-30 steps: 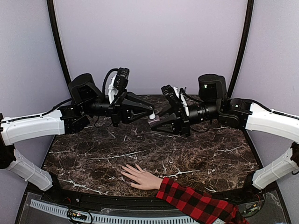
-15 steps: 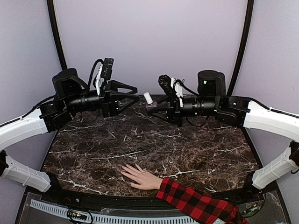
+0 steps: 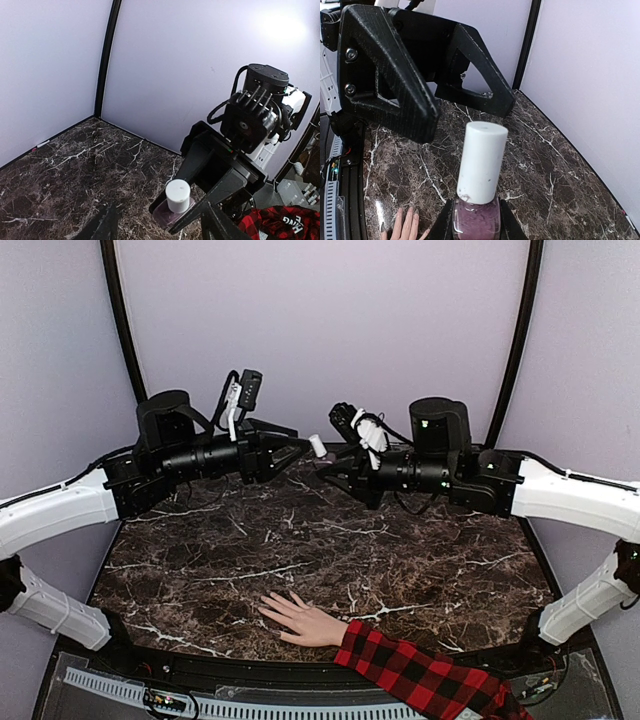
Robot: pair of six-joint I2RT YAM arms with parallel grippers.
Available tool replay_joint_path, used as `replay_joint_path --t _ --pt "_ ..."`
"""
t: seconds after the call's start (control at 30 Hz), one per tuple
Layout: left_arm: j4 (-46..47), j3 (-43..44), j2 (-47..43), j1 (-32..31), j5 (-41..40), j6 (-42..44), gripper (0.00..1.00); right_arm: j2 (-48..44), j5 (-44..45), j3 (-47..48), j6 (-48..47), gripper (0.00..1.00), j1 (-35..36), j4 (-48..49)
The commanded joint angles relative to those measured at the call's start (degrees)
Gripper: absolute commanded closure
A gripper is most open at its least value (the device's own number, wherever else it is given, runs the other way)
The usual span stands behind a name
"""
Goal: Paint the nails
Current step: Screw the nail polish bottle cap onto the nail polish bottle.
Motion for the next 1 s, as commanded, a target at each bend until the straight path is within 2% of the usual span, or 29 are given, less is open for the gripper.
replay_joint_path --t 0.0,0.47,0.8,0.97 --pt "3.51 1.59 0.55 0.20 -0.31 -3.91 0.41 0.97 4.32 2.21 -0.76 1.00 1.31 2.73" --pt "7.02 1.90 4.25 0.20 2.86 -7.45 0.47 1.71 6.75 2.75 -1.35 1.00 2.40 2.72" --pt "9.64 0.88 4.14 0.20 4.79 -7.71 0.61 2.06 6.60 2.79 -1.52 1.00 2.46 2.72" --pt "9.53 1.02 4.40 0.20 5.97 -7.56 0.76 1.90 6.81 2.79 -1.50 1.00 2.39 2.77"
